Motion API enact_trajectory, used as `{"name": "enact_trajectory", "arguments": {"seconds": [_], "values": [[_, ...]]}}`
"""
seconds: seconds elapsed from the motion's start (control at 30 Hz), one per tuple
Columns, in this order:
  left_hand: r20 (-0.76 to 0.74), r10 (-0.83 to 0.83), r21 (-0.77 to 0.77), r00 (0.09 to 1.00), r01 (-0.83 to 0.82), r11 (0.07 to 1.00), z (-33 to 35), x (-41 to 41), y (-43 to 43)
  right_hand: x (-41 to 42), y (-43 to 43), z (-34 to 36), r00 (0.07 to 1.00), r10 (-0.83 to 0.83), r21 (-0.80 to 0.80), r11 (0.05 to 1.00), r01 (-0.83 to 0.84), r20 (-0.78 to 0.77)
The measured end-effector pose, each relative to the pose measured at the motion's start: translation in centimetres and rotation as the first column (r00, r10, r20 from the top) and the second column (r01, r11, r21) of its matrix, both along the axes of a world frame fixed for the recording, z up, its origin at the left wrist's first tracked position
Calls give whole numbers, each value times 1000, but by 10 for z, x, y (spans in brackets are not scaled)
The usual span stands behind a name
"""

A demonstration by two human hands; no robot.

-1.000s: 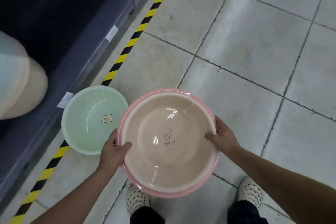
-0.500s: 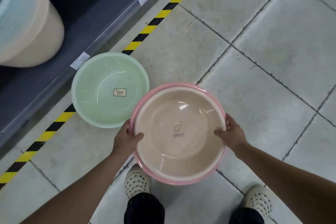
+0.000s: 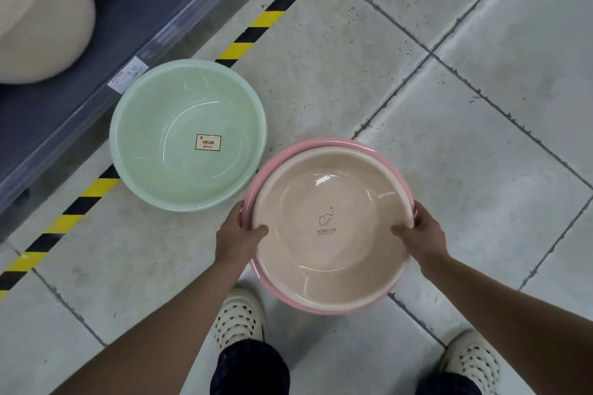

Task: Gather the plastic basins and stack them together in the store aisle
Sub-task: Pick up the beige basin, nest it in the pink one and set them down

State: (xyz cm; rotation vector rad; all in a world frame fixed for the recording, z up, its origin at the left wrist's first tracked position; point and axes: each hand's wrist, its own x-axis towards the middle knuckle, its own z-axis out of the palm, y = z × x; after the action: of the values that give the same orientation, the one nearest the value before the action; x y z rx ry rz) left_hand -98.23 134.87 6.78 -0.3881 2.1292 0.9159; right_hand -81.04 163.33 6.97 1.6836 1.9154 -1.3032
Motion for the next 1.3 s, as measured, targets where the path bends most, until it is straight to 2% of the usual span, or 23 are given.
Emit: {"name": "enact_trajectory", "arguments": {"seconds": [0.33, 0.47, 0.57, 0.7, 0.9, 1.1, 1.3], "values": [[18, 50, 81, 999, -52, 995, -25, 4, -7, -1, -2, -25, 999, 17, 4, 1000, -17, -43], [120, 71, 132, 990, -87, 987, -29, -5, -5, -6, 4, -26, 997, 27, -67, 997, -32, -79], [142, 92, 175, 986, -117, 978, -23, -11, -6, -7, 9, -16, 996, 28, -122, 992, -38, -86], [175, 93, 200, 980, -128, 971, 10, -10, -18, -14, 1, 20, 995, 9, -108, 994, -20, -99], [170, 108, 225, 980, -145, 964, 90, -29, -61, -51, -20, 119, 991, 74, -64, 995, -82, -111], [110, 230, 281, 967, -253, 926, 168, -86, -113, -142, -64, 208, 965, 203, -41, 976, -212, -167], [45, 348, 274, 936, -347, 897, 217, -144, -163, -236, -109, 239, 941, 258, -52, 960, -275, -218]]}}
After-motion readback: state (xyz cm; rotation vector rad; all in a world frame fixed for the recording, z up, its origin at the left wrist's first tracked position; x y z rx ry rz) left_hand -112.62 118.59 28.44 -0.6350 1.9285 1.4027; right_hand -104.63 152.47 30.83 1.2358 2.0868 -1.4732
